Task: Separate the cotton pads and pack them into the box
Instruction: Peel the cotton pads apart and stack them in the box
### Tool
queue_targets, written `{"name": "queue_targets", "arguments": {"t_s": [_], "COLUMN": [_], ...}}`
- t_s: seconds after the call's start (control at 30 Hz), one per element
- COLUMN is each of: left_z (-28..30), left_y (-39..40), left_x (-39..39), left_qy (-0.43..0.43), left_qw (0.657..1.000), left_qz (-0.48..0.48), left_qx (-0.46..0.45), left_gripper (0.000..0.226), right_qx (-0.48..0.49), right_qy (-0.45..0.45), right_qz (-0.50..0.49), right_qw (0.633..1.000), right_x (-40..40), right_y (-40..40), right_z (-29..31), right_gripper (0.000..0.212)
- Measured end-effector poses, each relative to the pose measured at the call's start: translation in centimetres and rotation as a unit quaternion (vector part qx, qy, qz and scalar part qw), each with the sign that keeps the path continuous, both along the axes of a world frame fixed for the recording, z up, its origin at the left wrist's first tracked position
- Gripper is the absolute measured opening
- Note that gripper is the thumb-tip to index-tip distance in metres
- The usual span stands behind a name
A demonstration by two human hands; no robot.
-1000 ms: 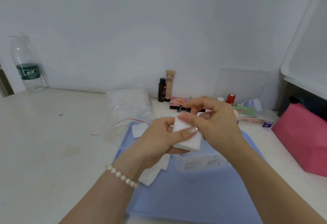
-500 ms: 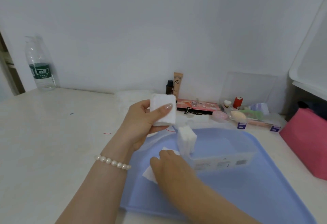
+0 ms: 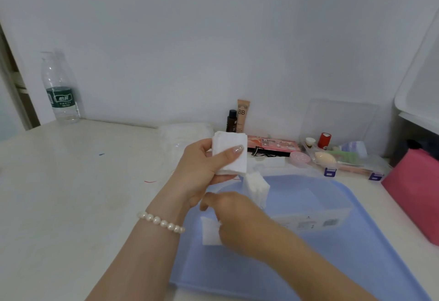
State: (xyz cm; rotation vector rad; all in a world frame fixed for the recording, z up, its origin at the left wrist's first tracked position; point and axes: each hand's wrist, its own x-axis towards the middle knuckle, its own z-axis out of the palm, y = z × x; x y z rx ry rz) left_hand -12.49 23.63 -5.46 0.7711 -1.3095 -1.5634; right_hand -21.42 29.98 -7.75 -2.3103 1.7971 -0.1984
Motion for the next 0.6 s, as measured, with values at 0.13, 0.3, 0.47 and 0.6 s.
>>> {"name": "queue_targets", "arguments": {"t_s": [0.13, 0.3, 0.47, 0.6], "left_z": [0.1, -0.2, -1.0, -1.4], "left_y": [0.0, 0.5, 1.2, 1.7], "left_x": [-0.3, -1.3, -2.7, -3.6], "left_qy": [0.018, 0.031, -0.009, 0.01], "left_qw": [0.999, 0.999, 0.999, 0.998], "left_qz": [0.027, 0.022, 0.035, 0.05], "left_qx": [0.002, 0.023, 0.017, 0.037], "left_gripper": [0.064, 0.049, 0.035, 0.038], "right_qx": [0.016, 0.006, -0.019, -0.052], "right_qy": [-0.175, -0.419, -0.629, -0.638], "right_qz": [0.035, 0.02, -0.073, -0.149], "right_qw": [0.984, 0.908, 0.774, 0.754], "right_x": [-3.3, -8.1, -7.8, -5.9], "right_y": [1.5, 2.2, 1.5, 1.4], "right_z": [4.4, 6.7, 4.8, 3.9], "right_gripper": [0.034, 0.026, 0.016, 0.015]}}
